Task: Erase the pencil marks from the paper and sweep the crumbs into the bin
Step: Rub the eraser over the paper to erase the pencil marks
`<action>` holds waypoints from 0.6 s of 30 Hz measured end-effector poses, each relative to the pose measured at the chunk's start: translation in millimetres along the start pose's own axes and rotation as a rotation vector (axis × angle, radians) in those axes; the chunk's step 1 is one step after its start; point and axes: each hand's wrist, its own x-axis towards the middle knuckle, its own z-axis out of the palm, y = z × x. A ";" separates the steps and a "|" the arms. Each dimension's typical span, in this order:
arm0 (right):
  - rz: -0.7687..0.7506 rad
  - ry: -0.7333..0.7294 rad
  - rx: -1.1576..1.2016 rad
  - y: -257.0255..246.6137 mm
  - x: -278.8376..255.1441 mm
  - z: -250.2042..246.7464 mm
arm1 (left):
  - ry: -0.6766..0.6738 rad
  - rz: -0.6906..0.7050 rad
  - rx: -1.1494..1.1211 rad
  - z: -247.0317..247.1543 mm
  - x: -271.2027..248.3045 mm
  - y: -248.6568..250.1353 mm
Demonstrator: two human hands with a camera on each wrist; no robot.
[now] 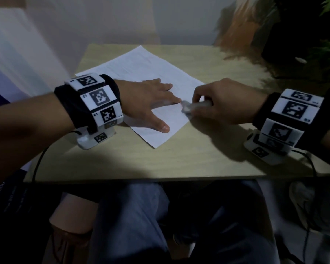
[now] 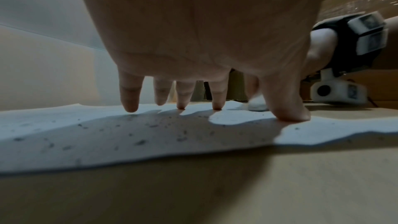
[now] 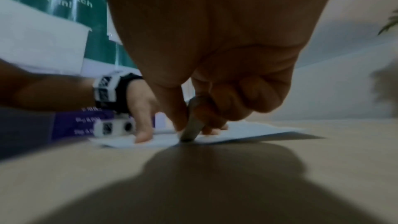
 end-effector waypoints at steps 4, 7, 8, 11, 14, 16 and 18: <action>-0.033 -0.035 0.050 1.9 -1.3 0.5 | 0.050 0.009 -0.096 1.1 1.2 -2.4; -0.092 -0.093 0.074 -7.0 -2.1 1.2 | 0.062 0.018 -0.094 0.8 2.0 -3.3; -0.074 -0.062 0.048 -4.6 0.7 2.4 | 0.054 0.013 -0.076 0.6 2.2 -2.9; 0.026 0.028 -0.061 1.7 7.8 6.7 | 0.028 -0.005 -0.020 0.5 2.5 -2.9; -0.062 -0.003 -0.013 -4.9 4.9 9.3 | 0.017 -0.013 -0.001 1.6 4.1 -5.4; -0.095 -0.079 0.066 -8.6 2.8 7.0 | 0.013 -0.010 0.004 1.8 4.8 -5.9; -0.043 -0.054 0.060 -4.8 7.1 8.6 | 0.013 -0.007 0.006 1.4 4.7 -5.3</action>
